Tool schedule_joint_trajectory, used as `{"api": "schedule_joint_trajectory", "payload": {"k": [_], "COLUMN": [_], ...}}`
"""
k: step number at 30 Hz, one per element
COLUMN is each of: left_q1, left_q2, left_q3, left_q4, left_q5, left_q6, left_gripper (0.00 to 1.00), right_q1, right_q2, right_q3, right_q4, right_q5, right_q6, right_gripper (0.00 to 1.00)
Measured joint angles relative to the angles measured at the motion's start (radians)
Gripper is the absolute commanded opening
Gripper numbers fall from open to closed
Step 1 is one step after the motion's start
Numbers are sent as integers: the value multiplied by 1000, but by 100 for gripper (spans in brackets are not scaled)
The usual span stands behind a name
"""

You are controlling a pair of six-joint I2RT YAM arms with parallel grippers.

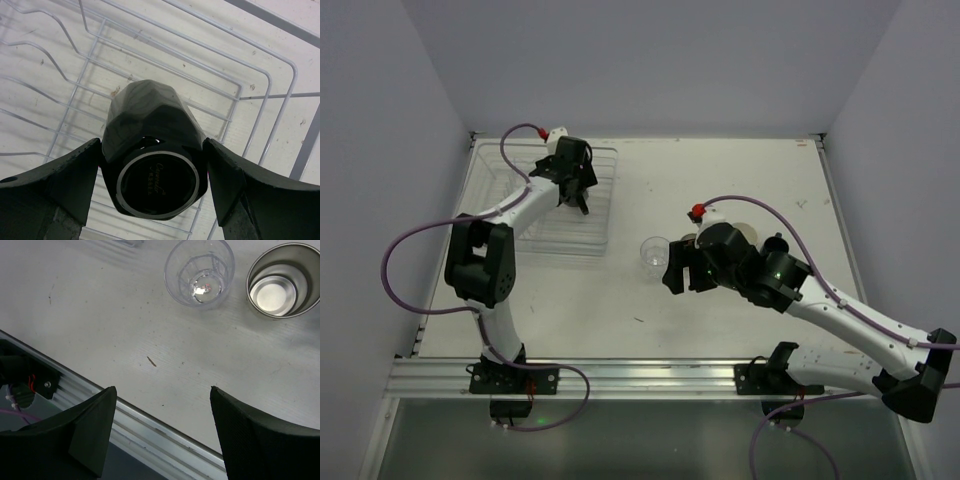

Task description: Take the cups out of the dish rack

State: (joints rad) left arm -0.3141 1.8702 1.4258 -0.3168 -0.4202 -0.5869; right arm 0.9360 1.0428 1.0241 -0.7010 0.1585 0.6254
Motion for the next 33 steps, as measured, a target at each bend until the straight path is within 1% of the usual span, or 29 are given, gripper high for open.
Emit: {"api": "schedule_joint_trajectory", "payload": {"k": [9, 13, 19, 24, 33], "left_q1": [0, 0, 0, 0, 0], "left_q2": [-4, -42, -195, -343, -573], "left_q3": [-14, -31, -83, -120, -162], "left_q4": [-9, -26, -53, -78, -179], "left_q5": [27, 54, 116, 174, 280], "left_q6": [-5, -7, -15, -22, -19], "left_gripper": [0, 0, 0, 0, 0], "right_q1": [0, 0, -1, -18, -105], "right_q2": [19, 35, 42, 53, 101], "right_q3": [0, 0, 18, 42, 64], "right_q4": [8, 21, 57, 128, 287], "right_q5": [-2, -17, -50, -103, -252], "right_q6": [-1, -2, -9, -14, -4], "right_gripper": [78, 78, 78, 78, 77]}}
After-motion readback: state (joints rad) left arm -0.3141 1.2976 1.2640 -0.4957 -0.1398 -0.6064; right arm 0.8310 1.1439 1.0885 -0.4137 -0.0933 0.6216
